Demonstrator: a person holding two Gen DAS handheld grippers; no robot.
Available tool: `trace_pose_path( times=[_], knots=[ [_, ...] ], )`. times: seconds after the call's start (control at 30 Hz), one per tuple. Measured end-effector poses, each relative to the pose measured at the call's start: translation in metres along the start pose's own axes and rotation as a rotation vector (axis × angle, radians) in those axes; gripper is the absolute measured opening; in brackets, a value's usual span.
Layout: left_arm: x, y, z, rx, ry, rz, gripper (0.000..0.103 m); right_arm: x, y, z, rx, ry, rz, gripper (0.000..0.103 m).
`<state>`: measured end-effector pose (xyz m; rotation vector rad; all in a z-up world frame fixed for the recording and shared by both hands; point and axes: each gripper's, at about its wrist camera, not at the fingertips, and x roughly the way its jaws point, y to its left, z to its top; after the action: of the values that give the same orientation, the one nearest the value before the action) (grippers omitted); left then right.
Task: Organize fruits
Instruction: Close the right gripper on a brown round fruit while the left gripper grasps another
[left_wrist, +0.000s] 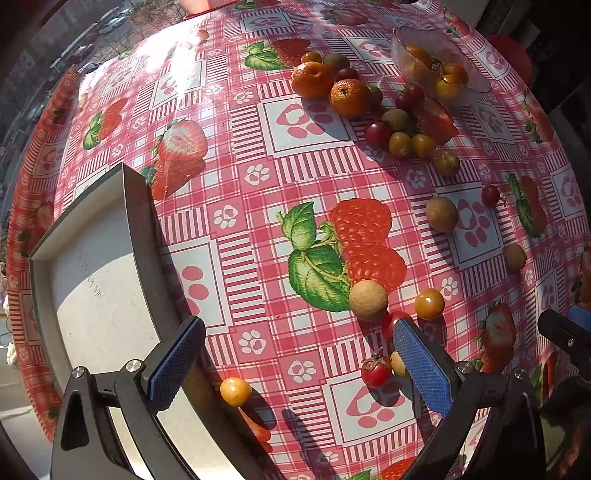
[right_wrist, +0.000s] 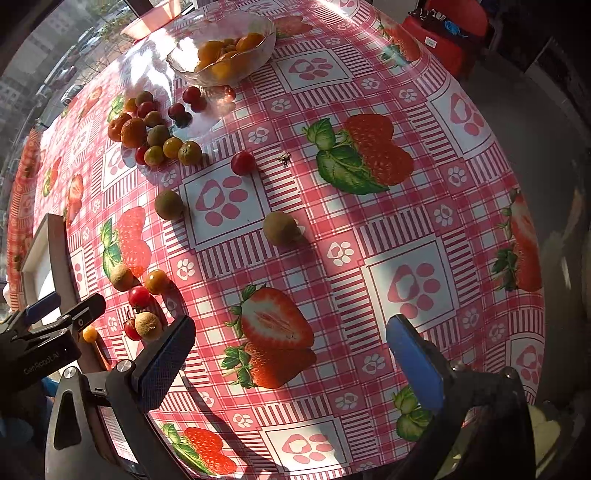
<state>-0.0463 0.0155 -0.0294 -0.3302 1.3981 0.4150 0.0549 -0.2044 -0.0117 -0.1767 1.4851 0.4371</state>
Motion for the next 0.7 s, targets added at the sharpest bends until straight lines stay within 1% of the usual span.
trace_pose_path(
  times=[0.03, 0.07, 0.1, 0.2, 0.23, 0.33, 0.43, 0.57, 0.7],
  knots=[
    [0.003, 0.000, 0.002, 0.009, -0.007, 0.000, 0.099, 0.001, -0.005, 0.003, 0.009, -0.011, -0.002, 0.103],
    [0.005, 0.000, 0.003, 0.018, -0.008, -0.002, 0.091, 0.001, -0.010, 0.005, 0.018, -0.012, -0.014, 0.103],
    [0.008, 0.000, 0.004, 0.025, -0.002, -0.003, 0.090, 0.003, -0.013, 0.009, 0.022, -0.011, -0.011, 0.103],
    [0.016, 0.002, 0.005, 0.018, 0.001, -0.013, 0.090, 0.007, -0.017, 0.019, 0.013, -0.015, -0.002, 0.103],
    [0.019, 0.002, 0.011, 0.015, 0.001, -0.017, 0.090, 0.008, -0.018, 0.023, 0.007, -0.019, 0.001, 0.103],
    [0.025, -0.003, 0.013, 0.022, 0.002, -0.029, 0.090, 0.015, -0.014, 0.035, -0.006, -0.021, 0.031, 0.103],
    [0.030, -0.012, 0.015, 0.039, -0.001, -0.027, 0.090, 0.021, -0.013, 0.038, -0.023, -0.014, -0.022, 0.103],
    [0.042, -0.027, 0.027, 0.042, -0.001, -0.036, 0.090, 0.033, -0.007, 0.046, -0.049, -0.002, -0.029, 0.103],
    [0.051, -0.033, 0.036, 0.047, 0.003, -0.033, 0.089, 0.046, -0.001, 0.053, -0.080, 0.009, -0.036, 0.102]
  ],
)
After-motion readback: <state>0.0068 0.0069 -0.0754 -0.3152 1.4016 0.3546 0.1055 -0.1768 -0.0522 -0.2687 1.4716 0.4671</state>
